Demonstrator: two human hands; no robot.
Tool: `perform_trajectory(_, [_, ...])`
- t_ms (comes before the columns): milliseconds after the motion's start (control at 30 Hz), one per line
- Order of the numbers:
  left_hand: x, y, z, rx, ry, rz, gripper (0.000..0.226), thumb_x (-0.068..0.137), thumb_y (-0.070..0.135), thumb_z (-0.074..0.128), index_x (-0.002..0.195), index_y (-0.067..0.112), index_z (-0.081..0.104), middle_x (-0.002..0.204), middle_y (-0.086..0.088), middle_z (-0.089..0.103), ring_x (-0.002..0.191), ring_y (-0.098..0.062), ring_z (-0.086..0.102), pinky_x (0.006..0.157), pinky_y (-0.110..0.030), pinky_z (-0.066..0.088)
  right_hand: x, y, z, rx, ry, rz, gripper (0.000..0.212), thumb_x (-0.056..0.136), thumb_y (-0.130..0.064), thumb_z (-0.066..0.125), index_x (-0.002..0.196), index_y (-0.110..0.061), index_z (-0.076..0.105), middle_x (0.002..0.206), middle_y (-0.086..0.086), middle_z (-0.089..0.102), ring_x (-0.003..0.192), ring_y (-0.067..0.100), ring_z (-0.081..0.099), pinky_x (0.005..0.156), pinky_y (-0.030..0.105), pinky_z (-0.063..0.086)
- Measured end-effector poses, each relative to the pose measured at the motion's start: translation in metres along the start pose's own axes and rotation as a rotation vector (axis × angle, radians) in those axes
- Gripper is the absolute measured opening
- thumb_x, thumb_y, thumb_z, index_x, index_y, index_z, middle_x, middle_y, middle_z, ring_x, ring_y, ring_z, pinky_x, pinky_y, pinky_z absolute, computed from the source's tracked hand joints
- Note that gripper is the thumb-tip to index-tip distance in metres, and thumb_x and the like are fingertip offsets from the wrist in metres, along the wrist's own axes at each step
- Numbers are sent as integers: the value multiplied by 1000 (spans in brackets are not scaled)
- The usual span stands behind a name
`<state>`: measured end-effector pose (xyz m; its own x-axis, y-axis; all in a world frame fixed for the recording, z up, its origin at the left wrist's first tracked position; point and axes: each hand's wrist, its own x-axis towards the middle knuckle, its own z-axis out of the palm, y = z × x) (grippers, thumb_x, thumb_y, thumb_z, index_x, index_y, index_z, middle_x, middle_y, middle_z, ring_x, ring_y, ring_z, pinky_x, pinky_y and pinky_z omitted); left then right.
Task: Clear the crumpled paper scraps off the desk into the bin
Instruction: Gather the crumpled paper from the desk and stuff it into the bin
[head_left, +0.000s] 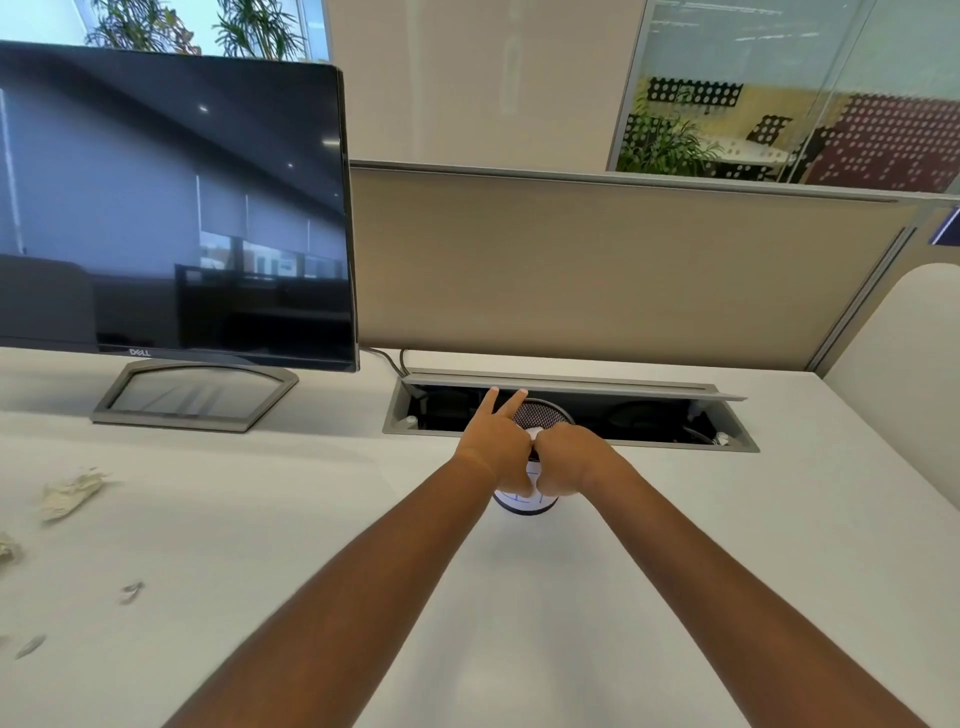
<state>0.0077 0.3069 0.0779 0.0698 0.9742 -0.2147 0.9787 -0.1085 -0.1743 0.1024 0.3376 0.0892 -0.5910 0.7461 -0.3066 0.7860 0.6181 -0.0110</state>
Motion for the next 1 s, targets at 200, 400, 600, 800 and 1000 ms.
perform_trajectory(200, [-2, -1, 1, -50, 13, -1, 45, 91, 45, 48, 118, 11, 60, 130, -5, 59, 148, -23, -6, 120, -47, -6, -6, 2, -2, 22, 17, -1, 55, 88, -23, 57, 139, -16, 37, 130, 11, 57, 126, 29, 47, 114, 51, 27])
perform_trajectory(400, [-5, -2, -3, -27, -1, 31, 49, 92, 40, 49, 130, 10, 51, 140, -8, 50, 148, -24, -4, 119, -46, -3, -21, 13, 3, -4, 95, -72, 54, 90, -11, 49, 141, -22, 36, 147, 7, 40, 143, 22, 21, 116, 57, 4])
perform_trajectory(600, [-14, -5, -19, -172, 65, 63, 50, 93, 30, 51, 139, 15, 40, 148, -6, 40, 148, -22, 3, 119, -45, 2, -40, 25, -3, 156, 310, -120, 53, 87, 4, 39, 131, -23, 50, 145, 1, 44, 145, 17, 18, 118, 51, 6])
perform_trajectory(800, [-47, 1, -12, -493, 342, 41, 51, 94, 22, 52, 142, 17, 36, 152, -3, 32, 147, -22, 10, 119, -38, 9, -67, 20, 25, 407, 659, -118, 42, 85, 6, 40, 118, -8, 62, 129, 8, 58, 127, 23, 45, 109, 26, 29])
perform_trajectory(1000, [-117, 13, 56, -514, 368, -163, 57, 99, 29, 38, 148, 26, 9, 160, 3, 4, 148, -15, -1, 120, -29, -1, -108, -36, 104, 658, 558, -85, 47, 85, 9, 40, 121, -15, 59, 134, 2, 52, 130, 12, 41, 105, 8, 23])
